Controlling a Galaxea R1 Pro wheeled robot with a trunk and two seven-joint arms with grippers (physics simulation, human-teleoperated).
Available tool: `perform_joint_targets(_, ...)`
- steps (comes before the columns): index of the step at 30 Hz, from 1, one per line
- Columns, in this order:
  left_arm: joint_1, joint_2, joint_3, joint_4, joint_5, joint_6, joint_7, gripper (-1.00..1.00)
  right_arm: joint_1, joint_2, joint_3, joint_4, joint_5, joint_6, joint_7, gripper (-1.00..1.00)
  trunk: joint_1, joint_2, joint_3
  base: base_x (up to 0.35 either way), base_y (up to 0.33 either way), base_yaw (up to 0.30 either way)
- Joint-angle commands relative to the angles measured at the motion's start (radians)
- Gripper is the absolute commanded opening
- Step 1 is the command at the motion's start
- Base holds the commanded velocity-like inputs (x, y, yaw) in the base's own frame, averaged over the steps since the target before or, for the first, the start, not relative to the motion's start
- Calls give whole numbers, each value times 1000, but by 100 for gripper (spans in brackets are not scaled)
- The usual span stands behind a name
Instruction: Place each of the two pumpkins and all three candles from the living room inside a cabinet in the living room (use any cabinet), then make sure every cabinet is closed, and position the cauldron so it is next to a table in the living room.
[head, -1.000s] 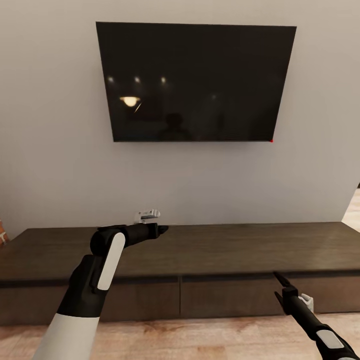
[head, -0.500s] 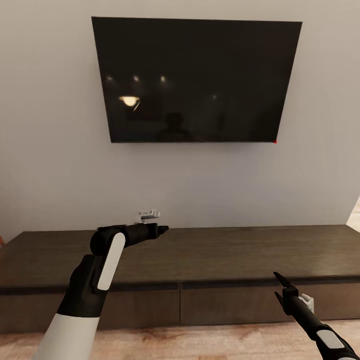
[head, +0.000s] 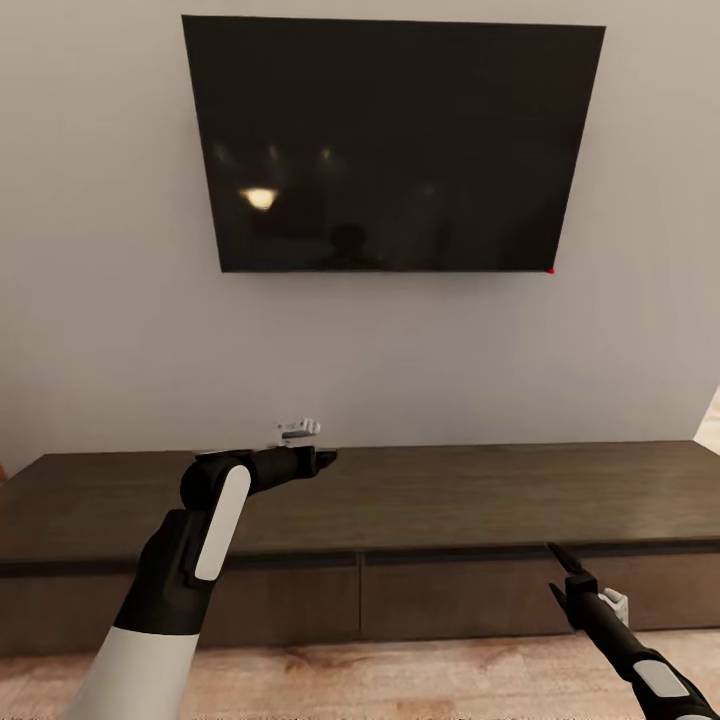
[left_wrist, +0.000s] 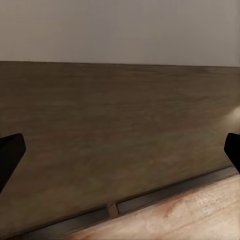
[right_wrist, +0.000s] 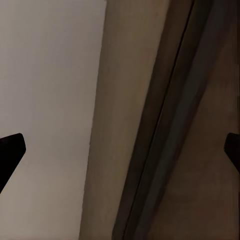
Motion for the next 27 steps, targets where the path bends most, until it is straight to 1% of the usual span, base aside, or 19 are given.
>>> perform_joint_targets(1, -1, 0, 0, -1, 0, 4, -1, 100, -1, 0, -12, 1, -6, 8, 4, 100, 4, -8, -4, 0, 0, 0)
perform_joint_targets(4, -1, 0, 0, -1, 0, 4, -1, 100, 0, 0, -30, 1, -5, 10, 10, 100, 15, -29, -14, 0, 0, 0)
perform_joint_targets(9, 0, 0, 0, -1, 0, 4, -1, 100, 0, -2, -47, 1, -5, 15, 32, 100, 17, -30, -33, 0, 0, 0)
perform_joint_targets(15, 0, 0, 0, -1, 0, 4, -2, 100, 1, -3, -50, 1, -5, 17, 81, 100, 20, -31, -56, 0, 0, 0)
perform_joint_targets(27, 0, 0, 0, -1, 0, 4, -2, 100, 1, -6, -51, 0, -5, 19, 98, 100, 26, -34, -103, 0, 0, 0)
